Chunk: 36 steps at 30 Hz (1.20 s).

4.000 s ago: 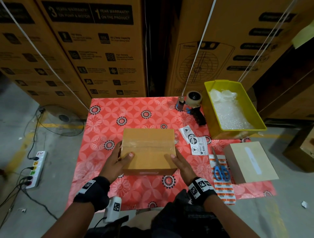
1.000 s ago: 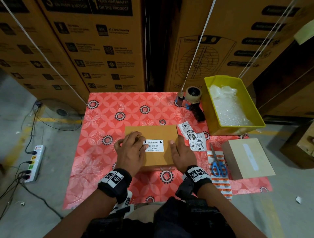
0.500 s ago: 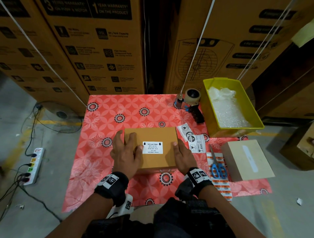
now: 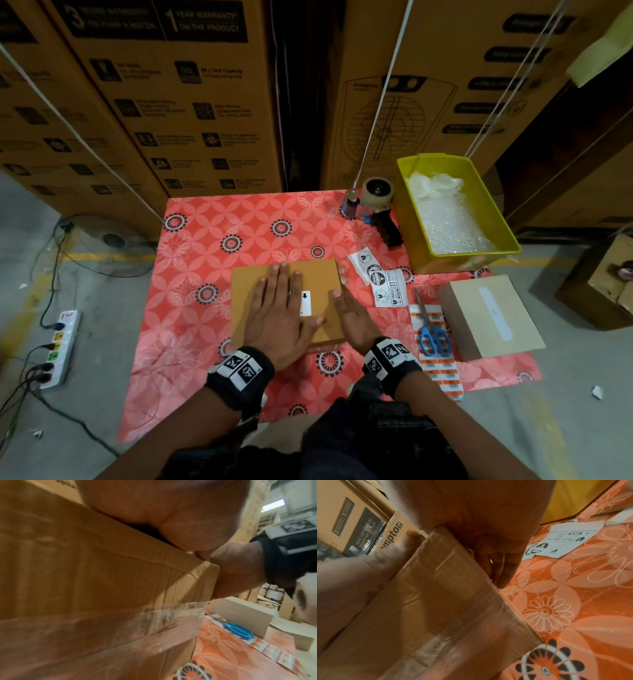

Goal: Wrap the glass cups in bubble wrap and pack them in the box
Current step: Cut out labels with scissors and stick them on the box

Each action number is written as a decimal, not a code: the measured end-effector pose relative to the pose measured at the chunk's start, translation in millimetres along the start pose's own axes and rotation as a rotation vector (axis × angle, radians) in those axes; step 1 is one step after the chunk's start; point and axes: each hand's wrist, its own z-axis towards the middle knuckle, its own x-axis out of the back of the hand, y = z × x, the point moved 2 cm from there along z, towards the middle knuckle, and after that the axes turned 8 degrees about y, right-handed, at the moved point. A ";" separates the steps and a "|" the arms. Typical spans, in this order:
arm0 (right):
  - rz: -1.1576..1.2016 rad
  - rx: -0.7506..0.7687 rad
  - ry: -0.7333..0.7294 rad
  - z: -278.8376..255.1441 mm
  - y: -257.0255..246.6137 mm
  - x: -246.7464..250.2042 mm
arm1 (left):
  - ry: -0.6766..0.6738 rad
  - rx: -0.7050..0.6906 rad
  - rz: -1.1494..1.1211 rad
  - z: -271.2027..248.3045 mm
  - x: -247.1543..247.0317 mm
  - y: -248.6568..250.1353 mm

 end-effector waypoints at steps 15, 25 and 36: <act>-0.252 -0.048 0.009 4.6 58.5 48.1 | 0.017 -0.154 0.090 15.4 -2.2 48.3; -0.424 -0.110 0.550 64.8 77.0 133.5 | 0.001 -0.036 0.110 29.7 -7.1 75.0; -0.450 -0.072 0.492 117.6 96.1 137.8 | 0.013 0.059 0.138 25.1 -4.0 67.0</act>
